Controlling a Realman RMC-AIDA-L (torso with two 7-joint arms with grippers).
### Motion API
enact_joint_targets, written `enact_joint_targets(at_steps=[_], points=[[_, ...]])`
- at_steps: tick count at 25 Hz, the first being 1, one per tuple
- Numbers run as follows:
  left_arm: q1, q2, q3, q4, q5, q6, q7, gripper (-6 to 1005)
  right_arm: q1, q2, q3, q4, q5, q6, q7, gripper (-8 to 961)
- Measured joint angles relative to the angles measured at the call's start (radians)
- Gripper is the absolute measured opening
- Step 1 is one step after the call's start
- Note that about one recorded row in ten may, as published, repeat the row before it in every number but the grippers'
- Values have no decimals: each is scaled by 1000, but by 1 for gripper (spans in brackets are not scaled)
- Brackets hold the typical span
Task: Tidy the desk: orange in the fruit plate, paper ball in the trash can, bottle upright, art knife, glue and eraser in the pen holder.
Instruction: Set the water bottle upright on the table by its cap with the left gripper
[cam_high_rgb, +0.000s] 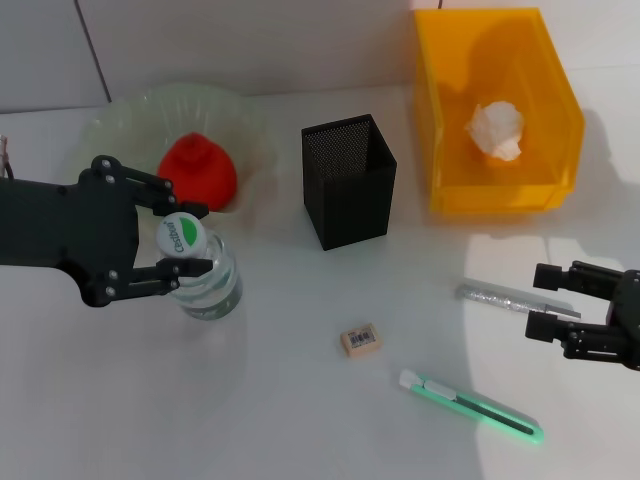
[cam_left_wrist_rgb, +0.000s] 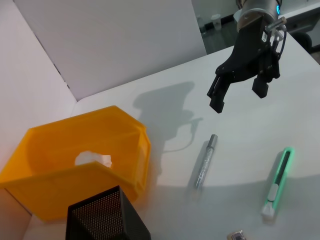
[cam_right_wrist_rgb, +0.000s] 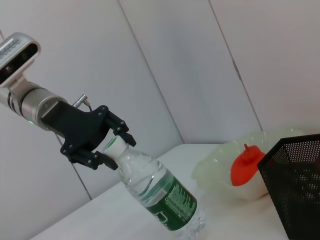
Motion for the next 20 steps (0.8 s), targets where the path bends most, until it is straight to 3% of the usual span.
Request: enact_joint_targets(at_steps=[11, 12, 20], points=[[-13, 0, -68, -16, -1, -5, -117, 435, 10, 0, 0, 0, -2, -1, -1, 833], [-15, 1, -119, -16, -1, 5, -165, 435, 10, 0, 0, 0, -3, -1, -1, 833], [-15, 3, -175, -46, -2, 46, -207, 434, 15, 0, 0, 0, -4, 9, -4, 833]])
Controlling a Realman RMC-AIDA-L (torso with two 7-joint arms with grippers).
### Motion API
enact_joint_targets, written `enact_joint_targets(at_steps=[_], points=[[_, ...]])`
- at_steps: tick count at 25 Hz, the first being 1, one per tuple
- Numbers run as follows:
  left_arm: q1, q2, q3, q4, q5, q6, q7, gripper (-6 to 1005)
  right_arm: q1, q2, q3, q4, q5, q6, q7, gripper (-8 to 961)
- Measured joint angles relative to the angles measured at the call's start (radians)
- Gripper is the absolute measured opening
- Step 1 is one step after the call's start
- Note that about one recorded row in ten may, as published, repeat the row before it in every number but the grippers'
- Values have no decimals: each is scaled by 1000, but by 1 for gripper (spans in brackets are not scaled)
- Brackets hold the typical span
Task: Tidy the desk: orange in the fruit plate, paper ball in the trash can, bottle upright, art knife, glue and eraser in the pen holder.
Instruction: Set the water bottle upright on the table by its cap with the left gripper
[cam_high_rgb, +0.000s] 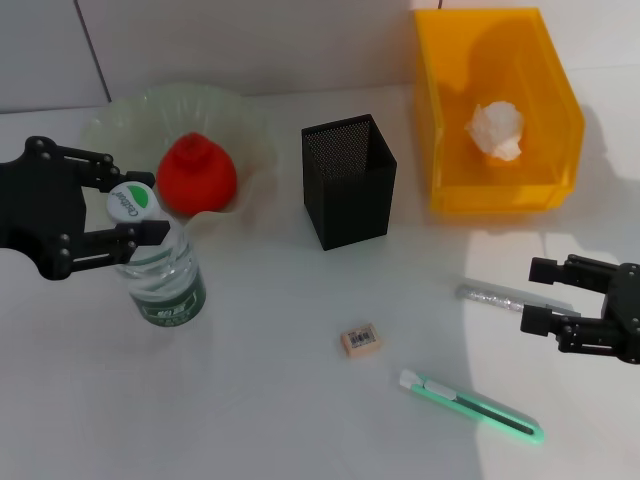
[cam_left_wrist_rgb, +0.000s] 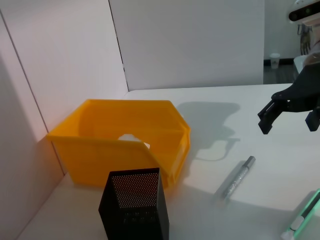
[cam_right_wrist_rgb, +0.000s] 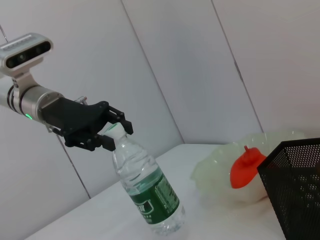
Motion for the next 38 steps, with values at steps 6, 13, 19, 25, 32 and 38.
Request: enact_joint_targets(at_steps=[6, 13, 19, 25, 32, 38], points=[[-6, 7, -5, -62, -1, -42, 0, 434, 7, 0, 0, 0, -1, 0, -1, 833], [-30, 36, -10, -137, 7, -82, 4, 434, 5, 0, 0, 0, -4, -3, -10, 834], [-51, 48, -13, -202, 11, -109, 4, 434, 0, -1, 1, 0, -4, -6, -11, 834], [-55, 46, -13, -225, 12, -126, 4, 434, -1, -3, 0, 0, -4, -7, -12, 833], [-62, 44, -14, -257, 12, -151, 2, 434, -4, -3, 0, 0, -6, -10, -22, 833], [-63, 35, -14, -260, 13, -171, -1, 434, -8, -3, 0, 0, -8, -11, -24, 834]])
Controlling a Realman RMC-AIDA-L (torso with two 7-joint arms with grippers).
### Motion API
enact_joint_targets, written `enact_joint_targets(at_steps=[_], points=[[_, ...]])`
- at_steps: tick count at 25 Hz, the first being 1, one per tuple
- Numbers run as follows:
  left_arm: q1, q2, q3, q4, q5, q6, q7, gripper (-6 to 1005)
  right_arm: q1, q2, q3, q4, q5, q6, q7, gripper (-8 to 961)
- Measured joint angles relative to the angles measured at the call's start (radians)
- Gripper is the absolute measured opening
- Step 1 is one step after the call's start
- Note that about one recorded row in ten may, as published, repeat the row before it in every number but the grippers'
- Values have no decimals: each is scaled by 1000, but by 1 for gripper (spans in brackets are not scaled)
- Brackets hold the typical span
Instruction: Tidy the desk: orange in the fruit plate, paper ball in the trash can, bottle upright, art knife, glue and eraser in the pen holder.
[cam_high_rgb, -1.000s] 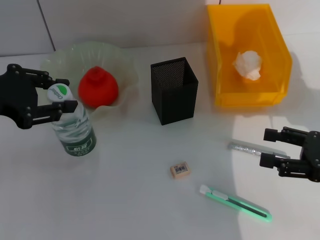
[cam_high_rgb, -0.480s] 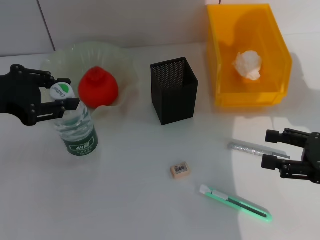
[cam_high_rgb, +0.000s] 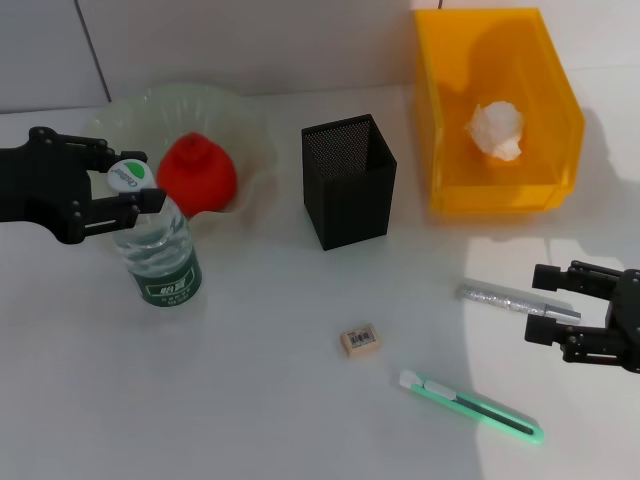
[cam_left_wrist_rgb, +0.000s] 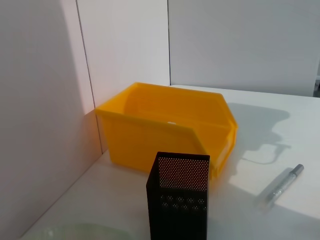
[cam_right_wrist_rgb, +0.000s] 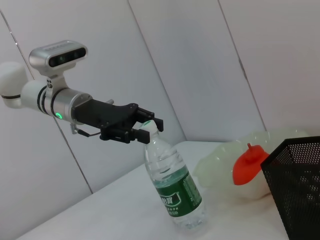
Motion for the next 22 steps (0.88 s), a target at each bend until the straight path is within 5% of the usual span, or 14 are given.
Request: enact_joint_targets(at_steps=[10, 22], points=[[-9, -6, 8, -1, 0, -11, -21, 434, -3, 0, 0, 0, 0, 0, -4, 834], [6, -6, -11, 92, -5, 6, -45, 726, -3, 3, 0, 0, 0, -4, -12, 833]])
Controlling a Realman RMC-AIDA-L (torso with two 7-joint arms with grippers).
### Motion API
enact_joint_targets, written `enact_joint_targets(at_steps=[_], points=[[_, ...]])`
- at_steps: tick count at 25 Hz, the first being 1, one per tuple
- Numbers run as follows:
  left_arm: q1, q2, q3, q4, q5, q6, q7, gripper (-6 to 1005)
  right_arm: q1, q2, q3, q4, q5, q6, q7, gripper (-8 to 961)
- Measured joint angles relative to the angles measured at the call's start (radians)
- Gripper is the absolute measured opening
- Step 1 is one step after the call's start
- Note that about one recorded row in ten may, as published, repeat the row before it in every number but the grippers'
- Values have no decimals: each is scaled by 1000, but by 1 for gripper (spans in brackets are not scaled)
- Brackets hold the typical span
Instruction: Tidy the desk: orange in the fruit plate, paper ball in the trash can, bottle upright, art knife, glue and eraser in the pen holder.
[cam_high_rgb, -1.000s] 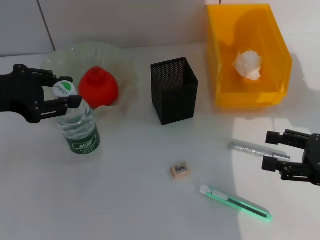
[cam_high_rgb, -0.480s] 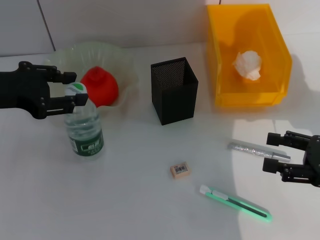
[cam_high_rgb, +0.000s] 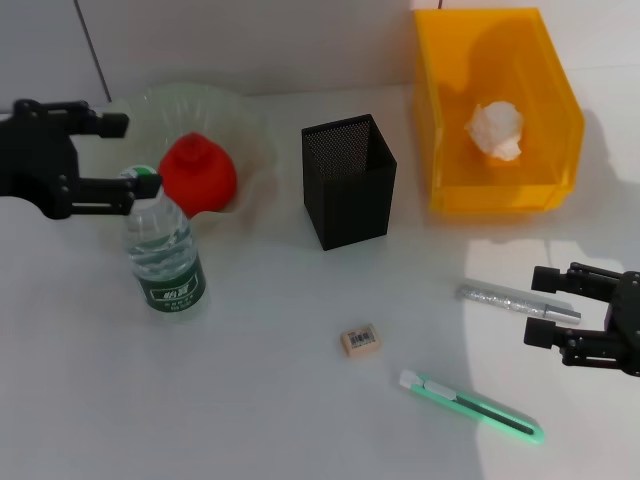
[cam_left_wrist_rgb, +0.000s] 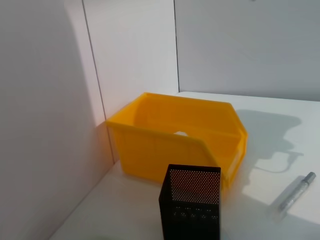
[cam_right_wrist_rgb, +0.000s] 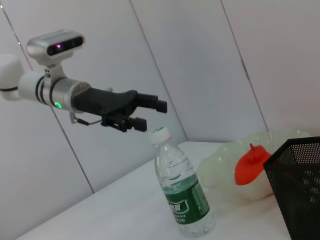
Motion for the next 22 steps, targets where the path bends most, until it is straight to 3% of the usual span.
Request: enact_joint_targets(at_steps=[3, 6, 9, 11, 17, 19, 22], points=[[32, -13, -27, 78, -50, 57, 2, 778, -1, 0, 6, 0, 4, -3, -1, 833], [85, -30, -38, 124, -212, 170, 40, 794, -2, 3, 36, 0, 14, -3, -7, 833], [149, -33, -20, 124, -405, 264, 88, 792, -1, 8, 94, 0, 36, -3, -15, 833], [182, -34, 5, 95, -453, 285, 127, 792, 1, 8, 127, -4, 70, -4, -8, 833], [228, -35, 102, -216, -444, 286, 390, 791, 42, -5, 126, -122, 138, -6, 148, 833], [218, -33, 105, -362, -407, 270, 481, 790, 69, 1, 93, -204, 132, -7, 211, 833], [211, -33, 102, -446, -382, 243, 536, 790, 97, 4, 5, -300, 129, -7, 277, 833]])
